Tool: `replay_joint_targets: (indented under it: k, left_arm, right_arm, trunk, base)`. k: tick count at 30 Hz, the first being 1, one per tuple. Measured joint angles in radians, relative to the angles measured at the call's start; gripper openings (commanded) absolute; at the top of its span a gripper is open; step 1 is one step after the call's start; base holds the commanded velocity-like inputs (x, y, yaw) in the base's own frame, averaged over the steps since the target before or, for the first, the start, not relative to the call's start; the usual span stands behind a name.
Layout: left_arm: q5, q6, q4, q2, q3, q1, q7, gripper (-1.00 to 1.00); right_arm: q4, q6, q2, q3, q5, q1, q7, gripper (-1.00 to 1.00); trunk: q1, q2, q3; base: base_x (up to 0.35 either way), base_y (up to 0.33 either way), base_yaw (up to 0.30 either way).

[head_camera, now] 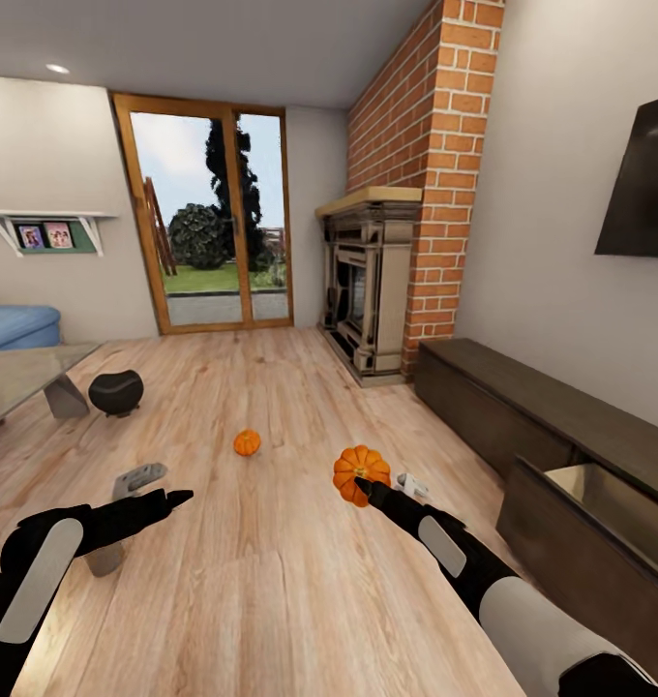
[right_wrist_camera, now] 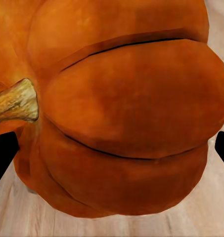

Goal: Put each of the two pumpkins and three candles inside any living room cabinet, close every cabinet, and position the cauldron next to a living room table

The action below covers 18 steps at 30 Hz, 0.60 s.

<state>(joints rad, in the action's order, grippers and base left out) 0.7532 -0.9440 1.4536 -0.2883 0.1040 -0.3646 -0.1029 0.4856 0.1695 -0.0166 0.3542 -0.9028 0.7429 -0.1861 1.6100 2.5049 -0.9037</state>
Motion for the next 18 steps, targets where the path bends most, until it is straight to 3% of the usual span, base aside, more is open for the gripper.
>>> replay_joint_targets:
  k: [10,18]
  left_arm:
    - [0.000,0.000,0.000,0.000,0.000,0.000,0.001,1.00]
    - [0.000,0.000,-0.001,0.000,0.000,0.000,0.003,1.00]
  right_arm:
    - [0.000,0.001,-0.001,0.000,0.000,0.000,0.000,-1.00]
    - [0.000,0.000,-0.001,0.000,0.000,0.000,0.000,-1.00]
  trunk:
    - [0.000,0.000,0.008]
    - [0.000,0.000,0.010]
  base:
    - [0.341,0.018,0.223]
    - [0.341,0.004,0.065]
